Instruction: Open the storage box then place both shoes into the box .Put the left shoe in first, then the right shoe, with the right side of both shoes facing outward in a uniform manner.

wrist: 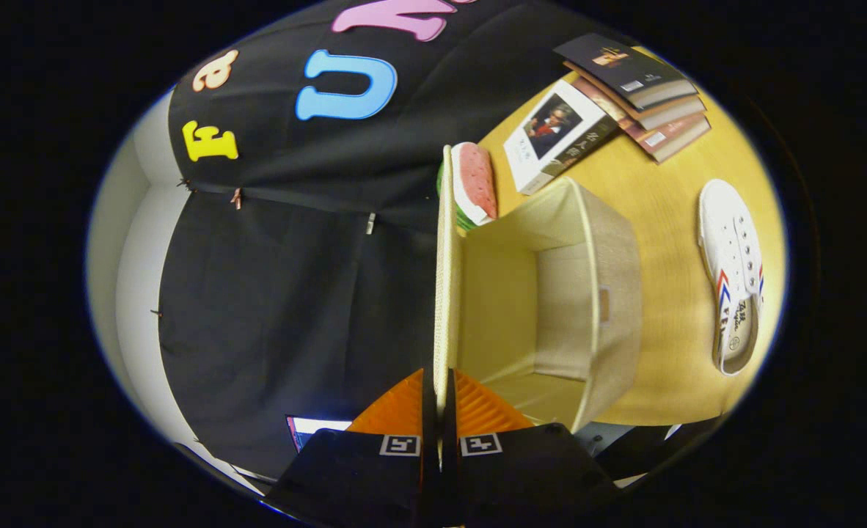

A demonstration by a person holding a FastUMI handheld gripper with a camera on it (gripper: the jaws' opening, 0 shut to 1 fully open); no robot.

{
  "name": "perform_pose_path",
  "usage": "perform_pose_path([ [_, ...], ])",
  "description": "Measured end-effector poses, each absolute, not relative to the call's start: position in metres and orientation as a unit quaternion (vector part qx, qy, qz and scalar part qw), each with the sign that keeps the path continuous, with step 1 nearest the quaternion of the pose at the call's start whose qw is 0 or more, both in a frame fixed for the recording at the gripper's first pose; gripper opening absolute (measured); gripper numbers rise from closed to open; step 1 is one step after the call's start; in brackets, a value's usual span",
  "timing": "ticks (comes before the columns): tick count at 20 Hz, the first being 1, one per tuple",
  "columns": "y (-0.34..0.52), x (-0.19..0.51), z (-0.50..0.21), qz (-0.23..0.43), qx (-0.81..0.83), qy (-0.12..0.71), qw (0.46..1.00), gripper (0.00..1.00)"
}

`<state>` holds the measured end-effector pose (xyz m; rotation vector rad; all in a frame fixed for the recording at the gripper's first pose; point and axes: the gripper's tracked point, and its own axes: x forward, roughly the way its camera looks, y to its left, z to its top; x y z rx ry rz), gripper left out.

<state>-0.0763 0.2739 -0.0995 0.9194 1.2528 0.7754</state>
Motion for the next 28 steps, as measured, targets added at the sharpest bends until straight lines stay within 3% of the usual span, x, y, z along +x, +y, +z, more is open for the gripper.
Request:
perform_pose_path([
  [6, 0.350, -0.081, -0.060, 0.389, 0.394, 0.532, 0.640, 0.06],
  [14, 0.468, -0.090, -0.065, 0.416, 0.350, 0.526, 0.653, 0.06],
  [25, 0.532, -0.097, -0.112, 0.390, 0.305, 0.542, 0.679, 0.06],
  [27, 0.535, -0.091, -0.116, 0.387, 0.296, 0.535, 0.691, 0.11],
  [28, 0.518, -0.086, -0.115, 0.383, 0.282, 0.528, 0.704, 0.40],
])
